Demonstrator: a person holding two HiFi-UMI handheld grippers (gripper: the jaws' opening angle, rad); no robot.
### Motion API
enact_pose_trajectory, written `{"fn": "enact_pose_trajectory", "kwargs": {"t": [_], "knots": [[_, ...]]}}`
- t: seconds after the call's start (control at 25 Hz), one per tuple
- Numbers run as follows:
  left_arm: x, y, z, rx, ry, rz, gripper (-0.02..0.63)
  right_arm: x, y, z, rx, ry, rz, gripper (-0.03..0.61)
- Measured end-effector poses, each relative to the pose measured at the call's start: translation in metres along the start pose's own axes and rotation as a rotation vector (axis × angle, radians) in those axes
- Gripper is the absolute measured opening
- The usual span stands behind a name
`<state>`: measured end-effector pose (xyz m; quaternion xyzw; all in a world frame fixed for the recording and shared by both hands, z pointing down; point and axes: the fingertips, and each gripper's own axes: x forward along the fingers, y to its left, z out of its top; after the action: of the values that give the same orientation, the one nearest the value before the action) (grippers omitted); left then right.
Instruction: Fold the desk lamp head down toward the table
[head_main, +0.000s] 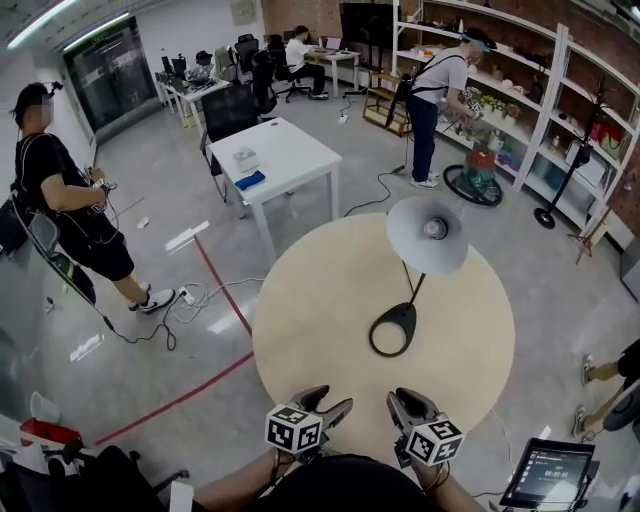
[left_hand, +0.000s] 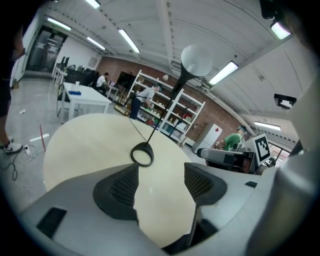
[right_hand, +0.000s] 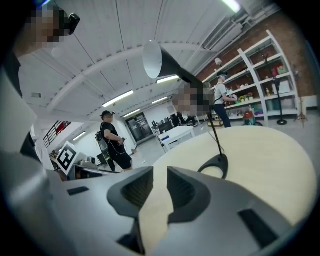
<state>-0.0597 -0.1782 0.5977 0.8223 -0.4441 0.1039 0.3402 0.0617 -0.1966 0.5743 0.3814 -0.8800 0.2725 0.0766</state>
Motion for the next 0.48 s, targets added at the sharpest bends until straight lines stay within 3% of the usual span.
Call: {"fn": "enact_pose_trajectory", "kwargs": {"t": [0.28,0.48], "knots": [[0.01,-0.031,0.058,0.106,-0.089,0.016,0.296,0.0,-0.015,0.071,-0.05,-0.122,0.064,0.088],[0.016,-0.054,0.081,0.13,-0.122,0.01,0.297,-0.005,-0.001,0.128,-0.122,-0.233,0.135,0.089]]}}
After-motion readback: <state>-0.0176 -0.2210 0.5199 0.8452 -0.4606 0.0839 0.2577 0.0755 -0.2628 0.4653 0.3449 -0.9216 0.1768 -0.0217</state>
